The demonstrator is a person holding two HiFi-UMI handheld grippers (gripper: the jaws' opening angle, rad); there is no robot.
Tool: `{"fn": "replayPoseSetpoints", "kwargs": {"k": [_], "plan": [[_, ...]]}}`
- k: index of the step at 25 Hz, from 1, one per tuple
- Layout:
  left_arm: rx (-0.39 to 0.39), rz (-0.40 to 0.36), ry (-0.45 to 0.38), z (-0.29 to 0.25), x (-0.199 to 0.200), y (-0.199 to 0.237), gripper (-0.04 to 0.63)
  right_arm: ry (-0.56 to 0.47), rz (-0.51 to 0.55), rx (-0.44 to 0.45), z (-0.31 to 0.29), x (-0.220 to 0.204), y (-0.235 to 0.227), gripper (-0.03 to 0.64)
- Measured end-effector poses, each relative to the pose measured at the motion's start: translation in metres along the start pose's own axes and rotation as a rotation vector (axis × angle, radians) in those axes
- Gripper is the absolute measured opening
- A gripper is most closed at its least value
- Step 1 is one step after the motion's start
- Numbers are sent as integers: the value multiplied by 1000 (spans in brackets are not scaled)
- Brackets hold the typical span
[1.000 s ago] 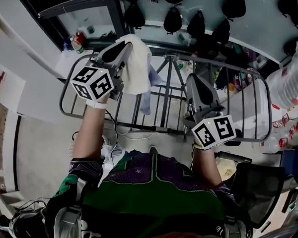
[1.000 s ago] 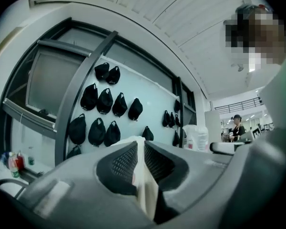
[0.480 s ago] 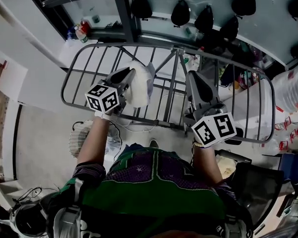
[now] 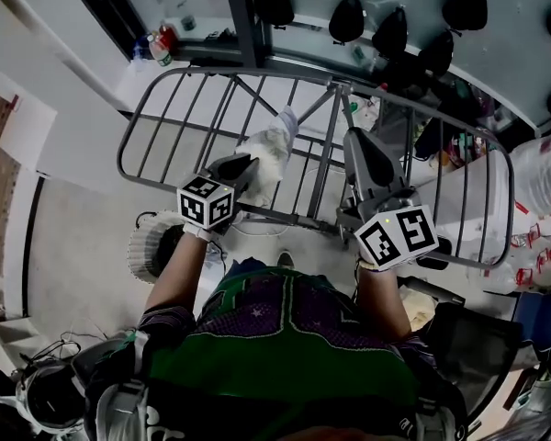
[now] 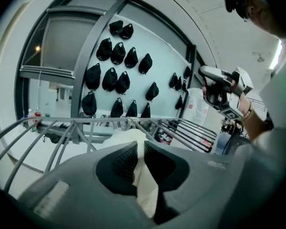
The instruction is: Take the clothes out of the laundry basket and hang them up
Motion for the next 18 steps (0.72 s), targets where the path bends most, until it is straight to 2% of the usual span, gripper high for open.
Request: {"fn": "replayPoseSetpoints", "kwargs": {"k": [4, 9, 12, 18], "plan": [[-46, -45, 82, 2, -17, -33, 51, -5, -3, 1, 1, 1, 1, 2], [-98, -41, 94, 11, -32, -69, 44, -13, -4, -3, 5, 2, 1, 1], [-83, -10, 94, 12, -48, -70, 43, -14, -10, -10, 6, -1, 0, 1], [-19, 2, 58, 28, -68, -63, 53, -1, -8, -13, 1, -6, 14, 1]]}}
Point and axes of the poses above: the fingertips, and each gripper's own axes: z backward along the fingers, y to its left, x out of its top, the point moved 3 cm from there along z, backward along the fingers, and after that the axes turned 5 degrees about -z, right-handed, at the moved point
